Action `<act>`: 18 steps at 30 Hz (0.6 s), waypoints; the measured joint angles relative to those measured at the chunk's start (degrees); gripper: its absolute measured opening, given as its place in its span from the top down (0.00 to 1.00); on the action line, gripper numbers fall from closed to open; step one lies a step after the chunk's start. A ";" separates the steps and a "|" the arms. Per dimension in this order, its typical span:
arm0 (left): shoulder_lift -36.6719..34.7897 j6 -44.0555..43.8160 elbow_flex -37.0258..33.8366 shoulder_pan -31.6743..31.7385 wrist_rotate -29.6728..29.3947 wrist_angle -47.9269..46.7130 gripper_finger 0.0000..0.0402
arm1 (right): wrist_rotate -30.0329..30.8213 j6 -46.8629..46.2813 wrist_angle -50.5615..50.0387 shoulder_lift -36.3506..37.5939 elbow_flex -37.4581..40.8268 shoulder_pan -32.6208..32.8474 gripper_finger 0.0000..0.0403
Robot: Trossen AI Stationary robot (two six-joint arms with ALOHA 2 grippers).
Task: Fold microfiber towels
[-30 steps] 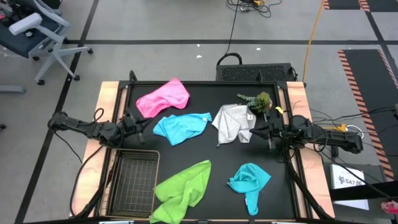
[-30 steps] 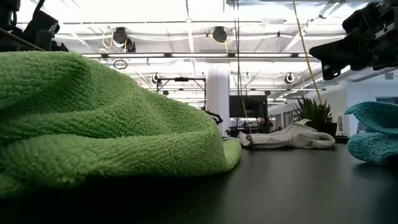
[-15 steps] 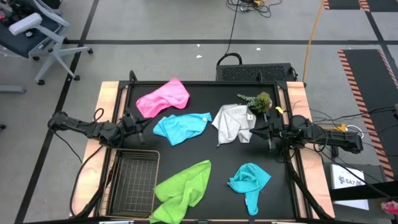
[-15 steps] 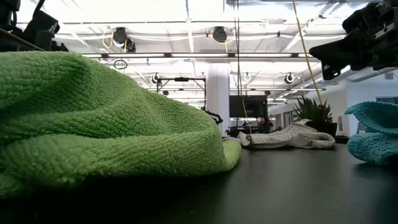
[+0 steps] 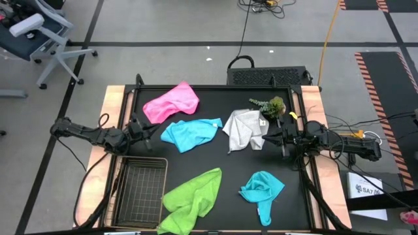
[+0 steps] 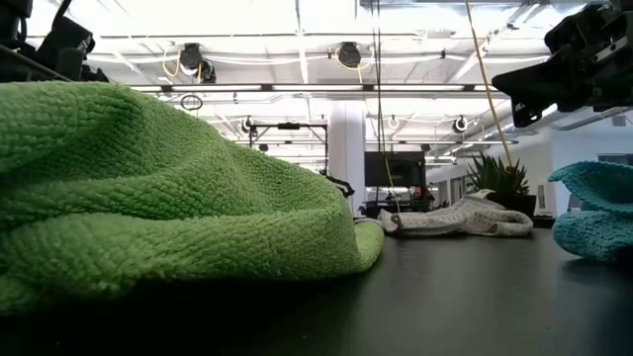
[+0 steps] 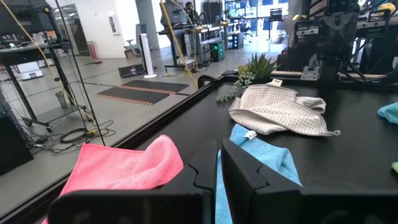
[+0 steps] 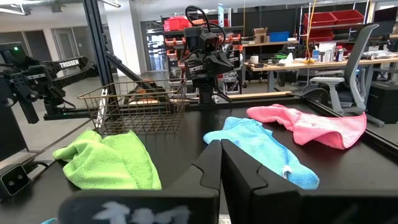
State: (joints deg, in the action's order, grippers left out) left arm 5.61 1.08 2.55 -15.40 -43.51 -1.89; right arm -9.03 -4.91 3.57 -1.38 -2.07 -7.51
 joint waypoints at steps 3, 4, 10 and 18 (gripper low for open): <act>0.00 -0.01 -0.01 0.00 0.00 0.00 0.94 | 0.00 0.00 0.00 -0.01 -0.02 0.00 1.00; 0.01 -0.01 0.00 -0.01 0.00 -0.01 0.94 | 0.01 0.00 0.02 0.01 0.00 0.00 1.00; 0.01 0.00 -0.01 0.00 0.00 0.00 0.94 | 0.00 0.02 0.02 -0.01 0.00 0.00 1.00; 0.02 -3.48 0.00 0.00 0.02 1.64 0.94 | 0.01 0.00 1.28 -0.01 0.00 0.00 1.00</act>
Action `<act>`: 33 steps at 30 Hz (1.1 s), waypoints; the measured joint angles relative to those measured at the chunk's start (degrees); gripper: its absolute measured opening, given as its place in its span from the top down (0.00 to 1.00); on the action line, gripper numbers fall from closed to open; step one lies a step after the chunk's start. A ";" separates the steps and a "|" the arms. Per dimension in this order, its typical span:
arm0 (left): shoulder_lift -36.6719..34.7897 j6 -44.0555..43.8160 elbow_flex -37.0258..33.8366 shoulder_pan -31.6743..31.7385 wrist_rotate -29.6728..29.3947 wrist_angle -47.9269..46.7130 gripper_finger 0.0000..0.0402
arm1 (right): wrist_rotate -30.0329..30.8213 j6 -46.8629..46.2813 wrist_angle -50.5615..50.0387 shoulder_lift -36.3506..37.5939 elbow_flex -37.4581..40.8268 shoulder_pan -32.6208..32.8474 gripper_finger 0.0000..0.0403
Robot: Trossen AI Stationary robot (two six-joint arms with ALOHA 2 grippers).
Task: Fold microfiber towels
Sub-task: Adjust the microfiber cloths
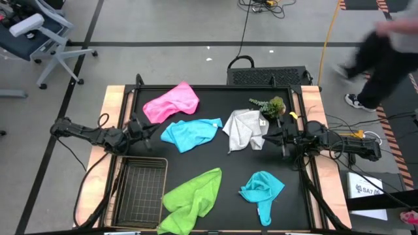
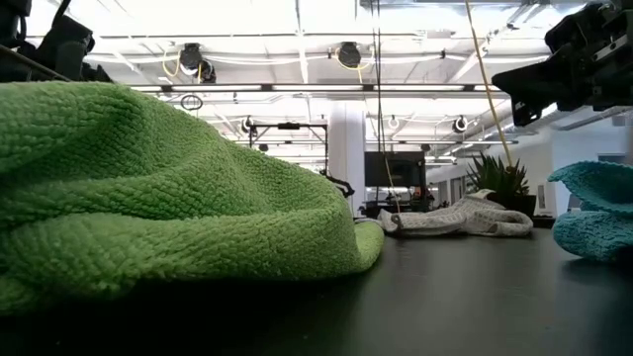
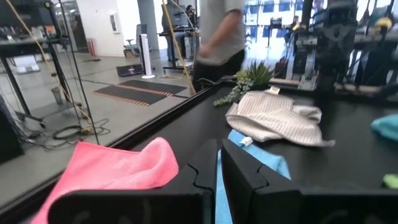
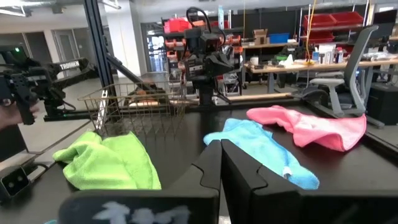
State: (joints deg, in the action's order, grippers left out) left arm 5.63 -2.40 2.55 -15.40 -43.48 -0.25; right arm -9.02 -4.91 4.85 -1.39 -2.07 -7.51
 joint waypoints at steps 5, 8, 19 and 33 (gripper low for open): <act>-0.02 -2.64 0.00 0.00 0.01 1.46 0.94 | 0.00 0.00 2.20 0.02 0.00 0.00 1.00; -0.02 -2.41 0.00 -0.01 0.02 1.42 0.94 | 0.00 0.00 2.19 0.01 -0.01 0.01 1.00; 0.00 -3.93 0.00 -0.02 2.99 3.76 0.94 | 0.00 -2.02 -0.35 -0.65 0.00 0.00 1.00; 1.79 4.91 2.96 -0.04 3.45 11.48 0.94 | 0.25 -2.88 12.81 -10.50 -4.71 0.02 1.00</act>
State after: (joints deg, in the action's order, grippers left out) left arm 7.41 2.51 5.51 -15.44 -40.03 11.23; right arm -8.77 -7.78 17.66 -11.89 -6.78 -7.49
